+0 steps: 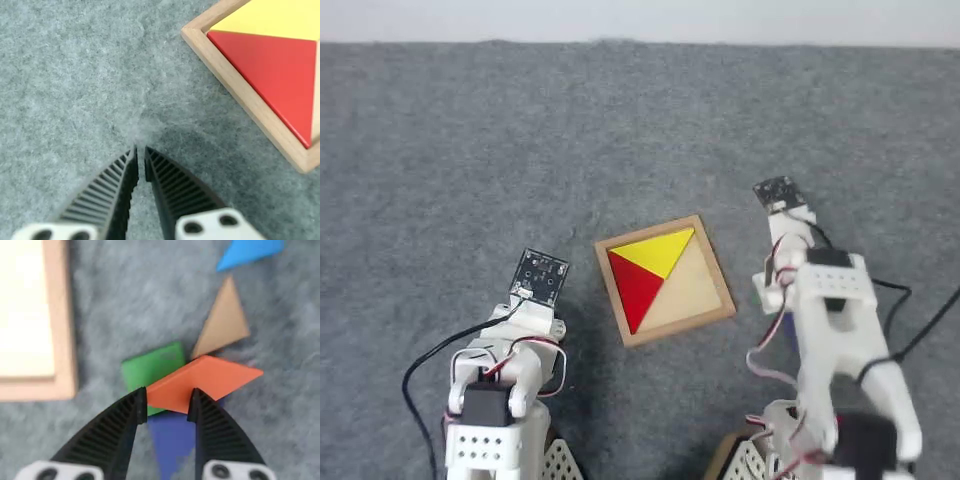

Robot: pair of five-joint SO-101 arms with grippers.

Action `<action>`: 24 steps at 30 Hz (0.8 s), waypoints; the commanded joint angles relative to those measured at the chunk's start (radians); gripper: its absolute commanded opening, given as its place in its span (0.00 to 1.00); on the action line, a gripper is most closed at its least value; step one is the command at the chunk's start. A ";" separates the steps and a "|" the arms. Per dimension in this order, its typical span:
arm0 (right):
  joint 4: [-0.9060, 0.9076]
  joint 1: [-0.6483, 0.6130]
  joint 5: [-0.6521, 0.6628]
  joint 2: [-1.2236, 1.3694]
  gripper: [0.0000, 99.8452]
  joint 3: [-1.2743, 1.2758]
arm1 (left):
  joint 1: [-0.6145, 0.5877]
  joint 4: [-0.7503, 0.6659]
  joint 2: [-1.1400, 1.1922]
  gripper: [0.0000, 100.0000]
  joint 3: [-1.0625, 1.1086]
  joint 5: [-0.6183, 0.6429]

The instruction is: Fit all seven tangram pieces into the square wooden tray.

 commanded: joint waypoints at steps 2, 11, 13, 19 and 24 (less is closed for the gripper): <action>-0.054 0.137 -0.012 0.186 0.14 -0.143 | -0.006 0.003 -0.017 0.02 -0.010 -0.008; -0.088 0.272 -0.020 0.220 0.14 -0.258 | -0.005 0.003 -0.017 0.02 -0.010 -0.008; -0.088 0.329 -0.040 0.219 0.14 -0.272 | -0.005 0.003 -0.017 0.02 -0.010 -0.008; -0.085 0.403 -0.101 0.209 0.14 -0.273 | -0.005 0.003 -0.017 0.02 -0.010 -0.008; -0.088 0.423 -0.098 0.208 0.14 -0.276 | -0.005 0.003 -0.017 0.02 -0.010 -0.008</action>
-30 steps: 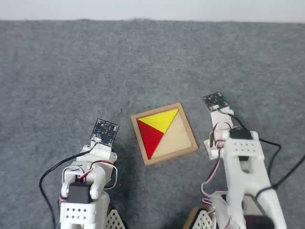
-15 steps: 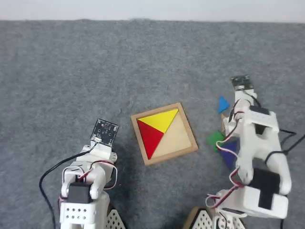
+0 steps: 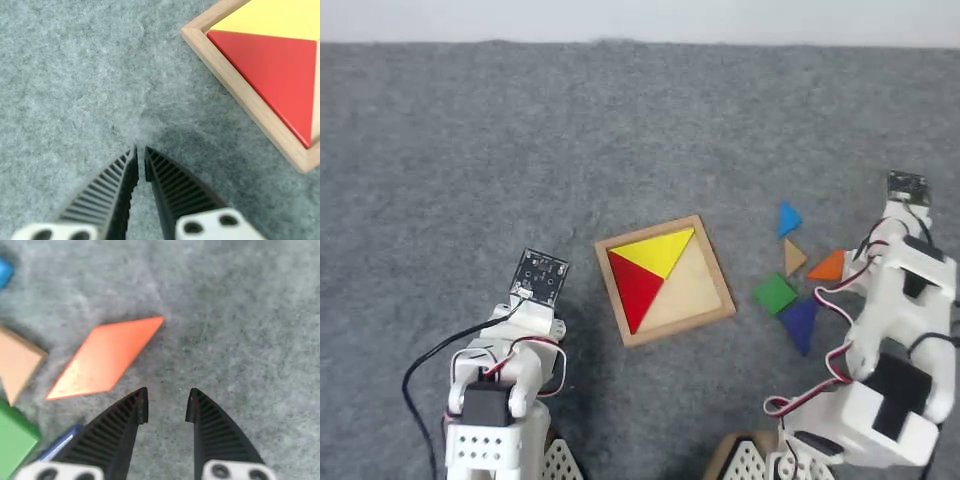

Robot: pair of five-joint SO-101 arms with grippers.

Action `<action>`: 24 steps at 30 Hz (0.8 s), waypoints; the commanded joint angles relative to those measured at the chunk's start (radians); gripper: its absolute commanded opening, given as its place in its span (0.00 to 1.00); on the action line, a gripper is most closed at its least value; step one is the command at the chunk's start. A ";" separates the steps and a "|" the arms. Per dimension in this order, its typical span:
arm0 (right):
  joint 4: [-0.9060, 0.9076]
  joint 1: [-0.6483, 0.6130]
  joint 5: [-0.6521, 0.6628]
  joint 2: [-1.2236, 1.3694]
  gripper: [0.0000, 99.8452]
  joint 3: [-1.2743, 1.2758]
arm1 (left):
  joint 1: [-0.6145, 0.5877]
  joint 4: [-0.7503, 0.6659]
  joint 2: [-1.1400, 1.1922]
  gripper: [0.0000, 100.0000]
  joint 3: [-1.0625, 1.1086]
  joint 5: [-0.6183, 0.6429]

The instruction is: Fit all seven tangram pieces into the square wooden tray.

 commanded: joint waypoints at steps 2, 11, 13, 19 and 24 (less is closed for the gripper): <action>-0.010 0.013 -0.025 -0.035 0.14 -0.078 | -0.005 0.003 -0.017 0.02 -0.010 -0.008; 0.120 -0.157 -0.402 -0.031 0.14 -0.181 | -0.005 0.003 -0.017 0.02 -0.010 -0.008; 0.120 -0.170 -0.537 -0.030 0.14 -0.218 | -0.005 0.003 -0.017 0.02 -0.010 -0.008; 0.116 -0.173 -0.640 0.035 0.14 -0.218 | -0.005 0.003 -0.017 0.02 -0.010 -0.008; 0.114 -0.183 -0.635 0.142 0.14 -0.230 | -0.005 0.003 -0.017 0.02 -0.010 -0.008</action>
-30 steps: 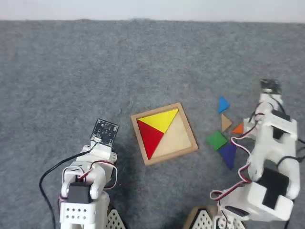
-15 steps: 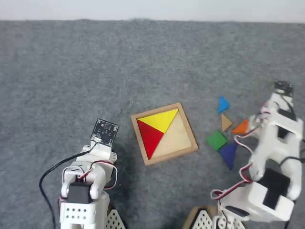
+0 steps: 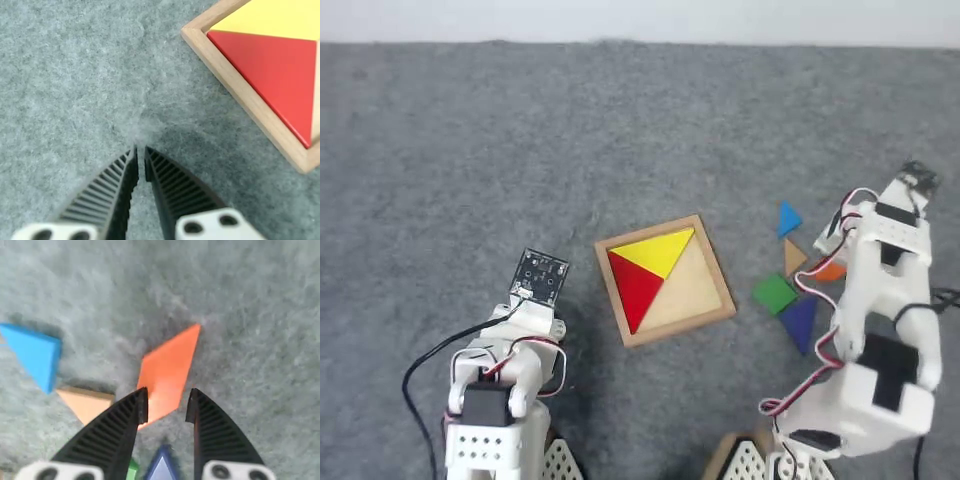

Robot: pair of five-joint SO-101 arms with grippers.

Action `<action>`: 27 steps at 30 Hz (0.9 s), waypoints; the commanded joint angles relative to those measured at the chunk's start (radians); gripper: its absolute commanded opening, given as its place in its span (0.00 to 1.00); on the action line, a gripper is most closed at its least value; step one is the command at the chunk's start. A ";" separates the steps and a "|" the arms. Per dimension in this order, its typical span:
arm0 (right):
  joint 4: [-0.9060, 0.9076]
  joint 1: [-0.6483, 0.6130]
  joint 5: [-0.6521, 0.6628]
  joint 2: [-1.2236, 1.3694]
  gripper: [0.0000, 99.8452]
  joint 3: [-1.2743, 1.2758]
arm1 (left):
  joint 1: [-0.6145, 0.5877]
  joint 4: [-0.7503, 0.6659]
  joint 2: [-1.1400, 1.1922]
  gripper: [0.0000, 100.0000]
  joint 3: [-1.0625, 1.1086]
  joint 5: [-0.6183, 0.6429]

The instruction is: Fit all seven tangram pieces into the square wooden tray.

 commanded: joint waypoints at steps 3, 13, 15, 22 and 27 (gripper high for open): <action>0.008 -0.019 -0.014 0.067 0.15 -0.092 | -0.005 0.003 -0.017 0.02 -0.010 -0.008; 0.071 -0.084 0.137 0.183 0.24 -0.196 | -0.006 0.003 -0.017 0.02 -0.010 -0.008; 0.071 -0.085 0.147 0.183 0.21 -0.196 | -0.006 0.003 -0.017 0.02 -0.010 -0.008; 0.064 -0.081 0.150 0.163 0.05 -0.196 | -0.006 0.003 -0.017 0.02 -0.010 -0.008; 0.064 -0.088 0.201 0.113 0.01 -0.190 | -0.006 0.003 -0.017 0.02 -0.010 -0.008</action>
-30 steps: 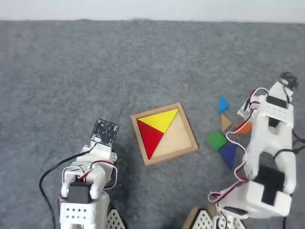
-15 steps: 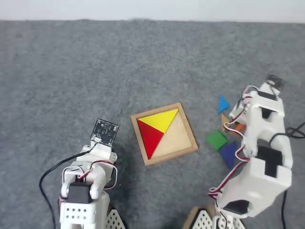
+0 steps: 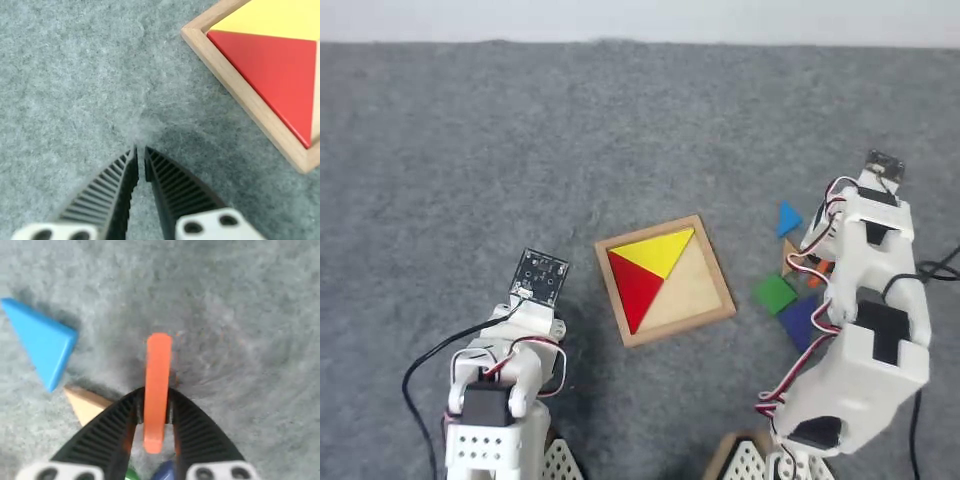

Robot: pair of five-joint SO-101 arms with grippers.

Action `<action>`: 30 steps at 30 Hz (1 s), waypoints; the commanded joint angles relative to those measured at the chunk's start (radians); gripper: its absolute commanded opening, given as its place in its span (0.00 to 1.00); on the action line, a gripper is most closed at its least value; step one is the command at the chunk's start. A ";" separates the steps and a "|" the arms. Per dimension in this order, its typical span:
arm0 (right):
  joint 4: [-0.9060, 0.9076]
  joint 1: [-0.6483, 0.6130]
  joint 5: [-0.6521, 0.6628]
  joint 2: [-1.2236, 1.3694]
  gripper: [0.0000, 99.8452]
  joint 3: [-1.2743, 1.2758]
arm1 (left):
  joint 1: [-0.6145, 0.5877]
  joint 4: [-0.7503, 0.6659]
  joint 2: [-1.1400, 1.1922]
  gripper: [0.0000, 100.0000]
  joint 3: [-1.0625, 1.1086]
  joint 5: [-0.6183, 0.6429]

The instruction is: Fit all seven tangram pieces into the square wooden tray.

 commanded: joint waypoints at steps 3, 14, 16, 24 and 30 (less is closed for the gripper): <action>0.015 -0.018 0.048 -0.090 0.01 -0.026 | -0.006 0.003 -0.017 0.02 -0.010 -0.008; 0.263 -0.285 0.087 -0.455 0.01 0.002 | -0.006 0.003 -0.017 0.02 -0.010 -0.008; 0.236 -0.384 0.089 -0.524 0.01 0.055 | -0.006 0.003 -0.017 0.02 -0.010 -0.008; 0.039 -0.707 0.120 -0.461 0.01 0.180 | -0.006 0.003 -0.017 0.02 -0.010 -0.008; -0.001 -0.710 0.091 -0.294 0.01 0.104 | -0.006 0.003 -0.017 0.02 -0.010 -0.008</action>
